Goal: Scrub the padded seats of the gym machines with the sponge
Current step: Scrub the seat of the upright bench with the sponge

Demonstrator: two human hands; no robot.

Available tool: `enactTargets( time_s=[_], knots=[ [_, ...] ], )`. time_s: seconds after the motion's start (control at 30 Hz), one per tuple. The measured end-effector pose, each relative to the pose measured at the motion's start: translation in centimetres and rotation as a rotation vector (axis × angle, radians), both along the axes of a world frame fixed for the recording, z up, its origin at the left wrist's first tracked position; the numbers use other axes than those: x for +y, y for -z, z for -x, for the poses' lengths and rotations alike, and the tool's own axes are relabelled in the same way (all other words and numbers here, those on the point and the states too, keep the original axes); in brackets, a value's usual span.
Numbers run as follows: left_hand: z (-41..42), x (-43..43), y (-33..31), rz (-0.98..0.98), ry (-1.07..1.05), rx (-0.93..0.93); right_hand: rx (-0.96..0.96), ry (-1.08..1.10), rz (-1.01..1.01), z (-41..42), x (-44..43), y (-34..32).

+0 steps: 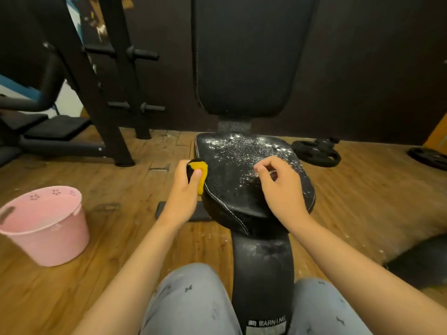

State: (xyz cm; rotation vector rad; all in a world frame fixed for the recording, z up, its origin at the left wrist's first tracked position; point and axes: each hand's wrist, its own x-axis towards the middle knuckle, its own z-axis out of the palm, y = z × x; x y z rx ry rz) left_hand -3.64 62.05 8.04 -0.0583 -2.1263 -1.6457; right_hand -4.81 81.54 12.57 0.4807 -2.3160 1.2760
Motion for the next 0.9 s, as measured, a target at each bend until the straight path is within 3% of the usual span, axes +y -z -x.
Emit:
enactTargets(
  time_s=[0.23, 0.4, 0.53, 0.77, 0.9],
  knots=[
    [-6.6, 4.9, -0.1, 0.126, -0.105, 0.029, -0.073, -0.158, 0.048, -1.1, 1.3, -0.4],
    [-9.5, 7.1, -0.7, 0.023, -0.111, 0.043, 0.027, -0.204, 0.034, -5.7, 2.8, 0.1],
    [-10.1, 8.9, -2.0, -0.073, -0.201, 0.12, -0.014, -0.341, 0.127, -8.9, 2.4, 0.1],
    [-9.9, 10.9, -2.7, -0.067, -0.2, 0.18, -0.067, -0.282, 0.092, -8.7, 2.7, -0.4],
    [-9.4, 11.3, -2.8, -0.041, -0.169, 0.26, -0.217, -0.277, 0.07, -7.4, 2.8, -0.8]
  ],
)
